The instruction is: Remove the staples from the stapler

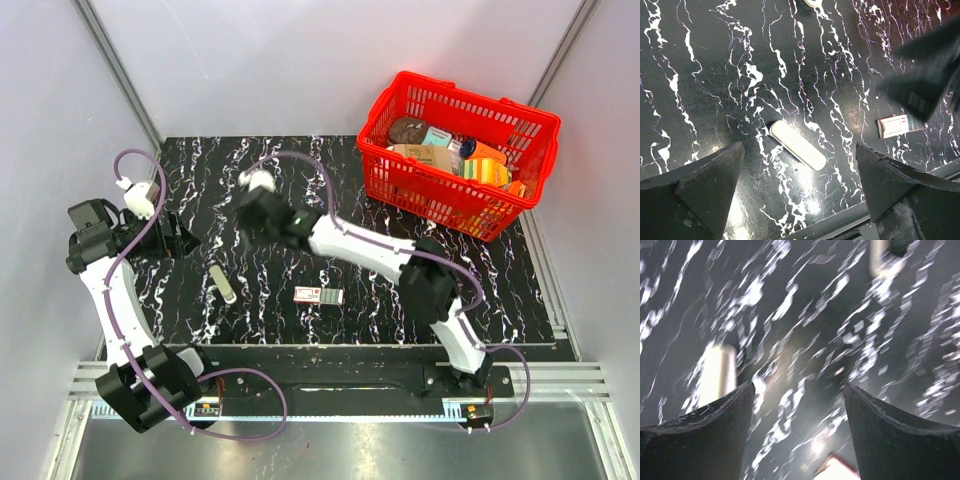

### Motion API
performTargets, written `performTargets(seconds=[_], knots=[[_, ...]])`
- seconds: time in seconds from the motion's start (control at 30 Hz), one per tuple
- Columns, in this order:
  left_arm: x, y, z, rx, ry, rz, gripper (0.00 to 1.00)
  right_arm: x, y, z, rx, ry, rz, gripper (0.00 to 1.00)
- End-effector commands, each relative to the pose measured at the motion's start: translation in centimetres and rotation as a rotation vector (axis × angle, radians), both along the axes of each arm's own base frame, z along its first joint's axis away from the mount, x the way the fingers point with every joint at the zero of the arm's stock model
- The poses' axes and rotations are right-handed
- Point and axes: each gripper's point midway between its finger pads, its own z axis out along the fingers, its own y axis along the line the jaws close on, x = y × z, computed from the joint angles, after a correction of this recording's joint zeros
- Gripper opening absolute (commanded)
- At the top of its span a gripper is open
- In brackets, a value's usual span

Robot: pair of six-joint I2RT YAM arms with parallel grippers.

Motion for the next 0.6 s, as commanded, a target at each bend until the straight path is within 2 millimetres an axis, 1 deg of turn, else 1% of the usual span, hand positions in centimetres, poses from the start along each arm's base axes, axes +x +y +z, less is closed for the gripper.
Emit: performTargets(seconds=[0.0,0.03,0.07,0.1,0.17,0.2,0.23,0.27,0.37,0.5,0.57], knots=[[0.6,0.1,1.6,-0.005,-0.044,0.003,0.99,10.8,-4.3,4.2,0.047,-0.146,-0.123,0.78],[0.7,0.2,1.4,-0.015,-0.029,0.009,0.99,12.5,-4.7,3.3,0.016,-0.151,-0.123,0.78],[0.8,0.2,1.1,-0.022,-0.020,0.011,0.99,13.8,-4.5,3.4,0.005,-0.170,-0.118,0.79],[0.7,0.2,0.7,-0.027,-0.007,0.013,0.99,15.1,-4.5,2.8,-0.023,-0.183,-0.111,0.80],[0.7,0.3,0.2,-0.022,0.004,0.008,0.99,17.1,-4.0,2.3,-0.051,-0.214,-0.093,0.81],[0.6,0.3,-0.1,-0.016,0.006,0.005,0.99,17.9,-3.8,1.6,-0.064,-0.221,-0.080,0.81],[0.5,0.3,-0.4,-0.012,0.010,0.000,0.99,18.7,-3.4,2.0,-0.042,-0.236,-0.067,0.82],[0.5,0.3,-0.6,-0.012,0.014,-0.003,0.99,19.3,-3.2,1.8,-0.020,-0.237,-0.054,0.82],[0.3,0.1,-1.1,-0.017,0.017,-0.018,0.99,20.6,-3.2,1.1,0.056,-0.210,-0.028,0.82],[0.0,-0.3,-1.7,-0.029,0.024,-0.033,0.99,20.5,-1.9,0.0,0.098,-0.203,0.048,0.83],[0.0,-0.3,-1.8,-0.027,0.024,-0.039,0.99,20.4,-1.4,-0.7,0.114,-0.197,0.058,0.83]])
